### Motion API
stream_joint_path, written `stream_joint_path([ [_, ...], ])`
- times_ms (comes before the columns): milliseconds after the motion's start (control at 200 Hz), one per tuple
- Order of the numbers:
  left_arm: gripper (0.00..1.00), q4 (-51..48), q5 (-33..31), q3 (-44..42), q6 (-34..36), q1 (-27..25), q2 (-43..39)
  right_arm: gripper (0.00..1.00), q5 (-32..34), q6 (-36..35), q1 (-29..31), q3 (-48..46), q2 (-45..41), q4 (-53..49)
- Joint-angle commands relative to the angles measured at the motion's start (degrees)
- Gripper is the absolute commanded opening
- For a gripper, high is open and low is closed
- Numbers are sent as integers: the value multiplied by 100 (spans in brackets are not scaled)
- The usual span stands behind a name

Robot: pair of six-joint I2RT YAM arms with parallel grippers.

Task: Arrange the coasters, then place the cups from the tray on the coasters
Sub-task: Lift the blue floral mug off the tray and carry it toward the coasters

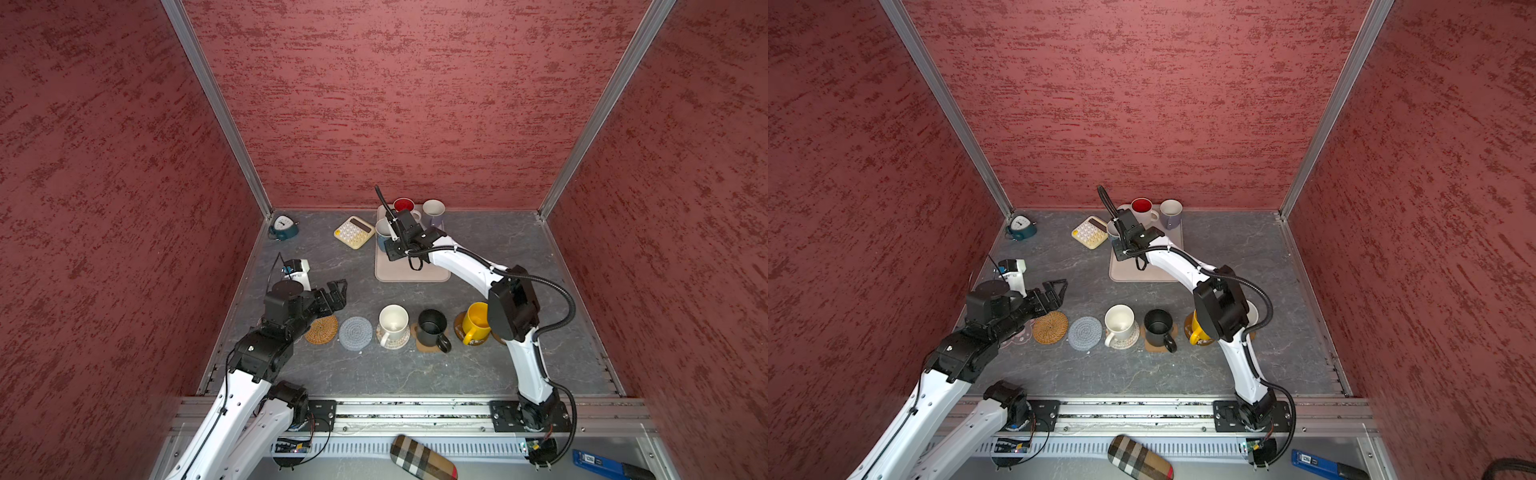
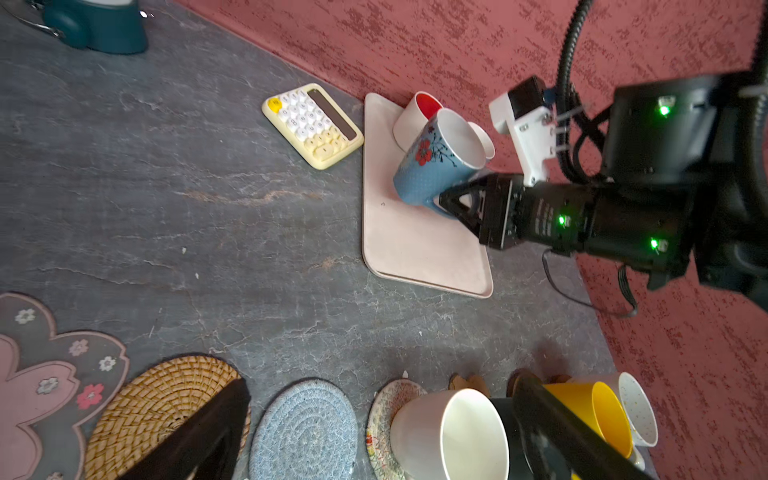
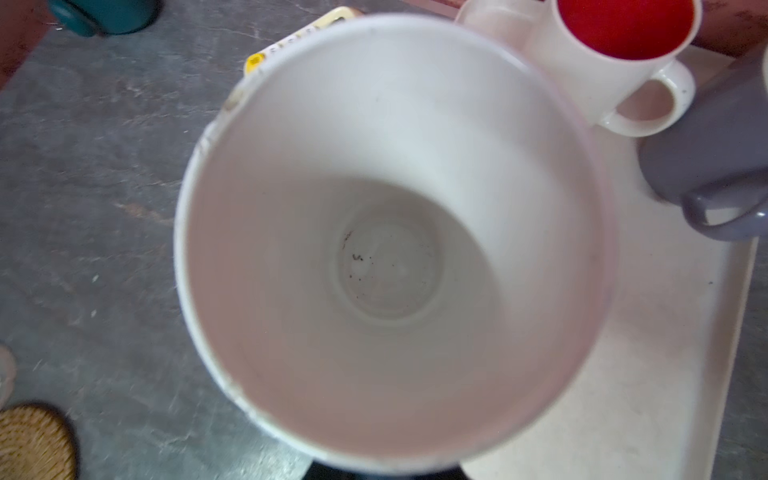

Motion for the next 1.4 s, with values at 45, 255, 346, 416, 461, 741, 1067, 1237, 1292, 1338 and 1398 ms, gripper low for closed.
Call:
stream_joint_path([
  [45, 100, -388, 265, 369, 107, 428, 147, 0, -189, -94, 290, -367, -558, 718],
  [255, 99, -579, 636, 584, 90, 997, 332, 0, -413, -94, 677, -861, -825, 887],
  [346, 99, -573, 753, 567, 59, 1172, 348, 0, -489, -114, 846, -986, -908, 879],
  [416, 99, -556, 843, 552, 38, 1306, 383, 0, -516, -49, 953, -1174, -1015, 976],
  [461, 99, -540, 889, 532, 27, 1365, 406, 0, -534, 21, 1022, -1296, -1094, 1068],
  [741, 99, -524, 1121, 481, -21, 1832, 542, 0, -204, 708, 1392, -1552, -1281, 1102],
  [1067, 99, -477, 890, 388, 98, 1918, 522, 0, 179, 1169, 1936, -1635, -1312, 875],
  [1237, 100, -338, 917, 282, 125, 1940, 556, 0, 427, 1230, 2240, -1611, -1268, 706],
  [1292, 99, -332, 921, 273, 165, 1958, 569, 0, 439, 1254, 2290, -1652, -1267, 671],
  [1338, 99, -342, 913, 278, 190, 1979, 578, 0, 441, 1273, 2313, -1706, -1273, 660],
  [1398, 100, -347, 919, 279, 201, 2014, 578, 0, 454, 1301, 2355, -1811, -1323, 665],
])
